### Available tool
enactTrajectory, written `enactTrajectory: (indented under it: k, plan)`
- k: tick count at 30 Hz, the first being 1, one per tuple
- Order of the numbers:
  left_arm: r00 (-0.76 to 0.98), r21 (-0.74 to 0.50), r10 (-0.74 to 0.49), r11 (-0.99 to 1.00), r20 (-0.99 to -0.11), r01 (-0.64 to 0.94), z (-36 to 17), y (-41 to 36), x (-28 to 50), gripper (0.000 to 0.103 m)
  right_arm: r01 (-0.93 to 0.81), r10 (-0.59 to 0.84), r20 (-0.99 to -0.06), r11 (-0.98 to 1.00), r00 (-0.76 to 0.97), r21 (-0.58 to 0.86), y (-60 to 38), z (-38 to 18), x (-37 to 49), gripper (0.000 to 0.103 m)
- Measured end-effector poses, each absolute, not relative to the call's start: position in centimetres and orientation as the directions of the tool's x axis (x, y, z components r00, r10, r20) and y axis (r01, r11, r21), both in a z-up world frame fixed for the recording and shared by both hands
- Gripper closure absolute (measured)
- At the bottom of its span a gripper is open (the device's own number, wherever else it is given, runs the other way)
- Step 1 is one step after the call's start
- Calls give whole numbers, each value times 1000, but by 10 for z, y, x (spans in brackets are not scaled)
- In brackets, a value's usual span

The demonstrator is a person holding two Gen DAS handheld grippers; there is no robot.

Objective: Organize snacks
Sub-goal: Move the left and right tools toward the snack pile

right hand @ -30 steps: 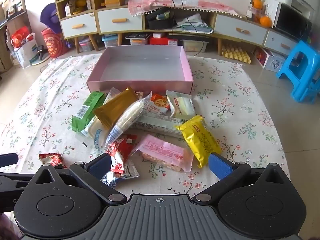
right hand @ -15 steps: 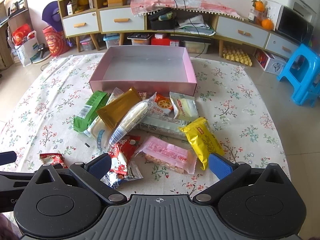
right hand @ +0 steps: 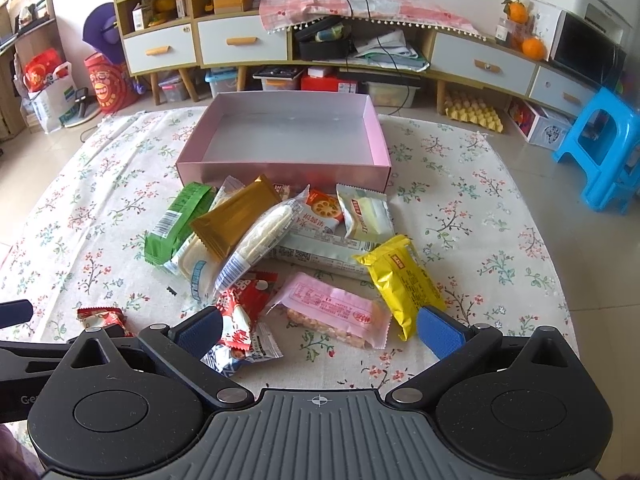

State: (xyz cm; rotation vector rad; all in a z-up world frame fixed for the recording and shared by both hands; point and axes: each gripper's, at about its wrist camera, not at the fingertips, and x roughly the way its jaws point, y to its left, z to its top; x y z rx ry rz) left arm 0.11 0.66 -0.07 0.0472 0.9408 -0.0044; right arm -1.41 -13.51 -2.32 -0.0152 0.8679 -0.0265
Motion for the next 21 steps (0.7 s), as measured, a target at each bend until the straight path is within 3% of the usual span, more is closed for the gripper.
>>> enactTrajectory:
  k: [15, 21]
  plan:
    - [578, 13, -15, 999, -816, 44, -3, 8, 3, 0, 11, -13, -764, 1000, 645, -8, -138, -22, -14, 0]
    - [623, -42, -68, 998, -779, 56, 3, 15, 2, 0, -65, 96, -790, 995, 605, 72, -145, -28, -4, 0]
